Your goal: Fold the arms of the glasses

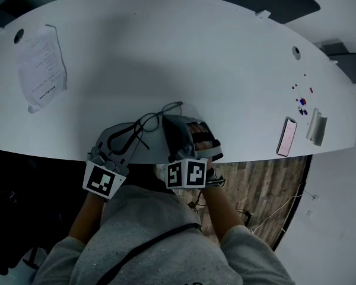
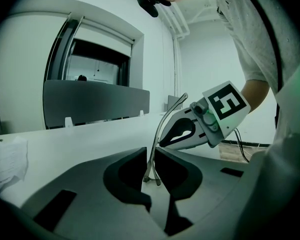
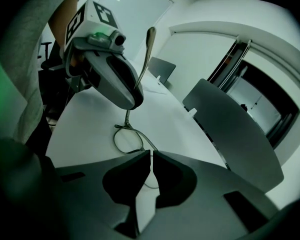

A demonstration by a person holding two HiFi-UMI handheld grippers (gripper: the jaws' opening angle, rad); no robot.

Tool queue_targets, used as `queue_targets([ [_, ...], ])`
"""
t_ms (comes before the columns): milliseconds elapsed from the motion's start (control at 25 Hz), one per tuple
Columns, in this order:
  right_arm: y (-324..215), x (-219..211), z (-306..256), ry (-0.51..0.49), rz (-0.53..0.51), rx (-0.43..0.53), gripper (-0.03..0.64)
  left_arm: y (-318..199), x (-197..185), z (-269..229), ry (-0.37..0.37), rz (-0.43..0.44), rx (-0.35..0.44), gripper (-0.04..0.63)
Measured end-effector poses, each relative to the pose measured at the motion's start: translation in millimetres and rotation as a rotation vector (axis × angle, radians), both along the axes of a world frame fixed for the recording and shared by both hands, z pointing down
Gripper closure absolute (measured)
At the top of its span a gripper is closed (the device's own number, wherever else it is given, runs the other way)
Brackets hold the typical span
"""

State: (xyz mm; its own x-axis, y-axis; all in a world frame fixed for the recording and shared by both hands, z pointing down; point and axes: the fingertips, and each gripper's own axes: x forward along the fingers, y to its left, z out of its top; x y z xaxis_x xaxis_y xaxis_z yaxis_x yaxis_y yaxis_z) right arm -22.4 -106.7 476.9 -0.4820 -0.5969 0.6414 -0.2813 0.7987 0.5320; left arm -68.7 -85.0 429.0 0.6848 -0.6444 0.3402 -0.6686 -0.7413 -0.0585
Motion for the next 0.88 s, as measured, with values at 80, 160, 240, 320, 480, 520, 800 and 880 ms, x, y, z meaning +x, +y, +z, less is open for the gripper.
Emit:
queue_targets([
  [80, -1, 8, -5, -0.035, 0.024, -0.015, 0.589, -1, 0, 0, -0.006, 0.0, 0.001, 0.538],
  [160, -4, 18, -10, -0.07, 0.059, -0.036, 0.588, -1, 0, 0, -0.014, 0.003, -0.002, 0.538],
  [240, -9, 30, -12, -0.1, 0.096, -0.068, 0.588, -1, 0, 0, -0.021, 0.009, 0.001, 0.538],
  [320, -15, 41, -11, -0.121, 0.126, -0.106, 0.58, 0, -2, 0, -0.027, 0.015, -0.001, 0.538],
  [480, -26, 49, -6, -0.191, 0.131, -0.222, 0.499, 2, -5, 1, -0.031, 0.019, -0.008, 0.538],
  [520, -28, 48, -5, -0.229, 0.126, -0.254, 0.499, 2, -5, 1, -0.033, 0.02, -0.008, 0.538],
  [800, -36, 39, 1, -0.295, 0.05, -0.354, 0.495, 1, -2, -4, -0.069, 0.039, 0.021, 0.538],
  [880, -36, 39, 3, -0.259, 0.036, -0.346, 0.497, -1, -2, -4, -0.071, 0.036, 0.024, 0.538],
])
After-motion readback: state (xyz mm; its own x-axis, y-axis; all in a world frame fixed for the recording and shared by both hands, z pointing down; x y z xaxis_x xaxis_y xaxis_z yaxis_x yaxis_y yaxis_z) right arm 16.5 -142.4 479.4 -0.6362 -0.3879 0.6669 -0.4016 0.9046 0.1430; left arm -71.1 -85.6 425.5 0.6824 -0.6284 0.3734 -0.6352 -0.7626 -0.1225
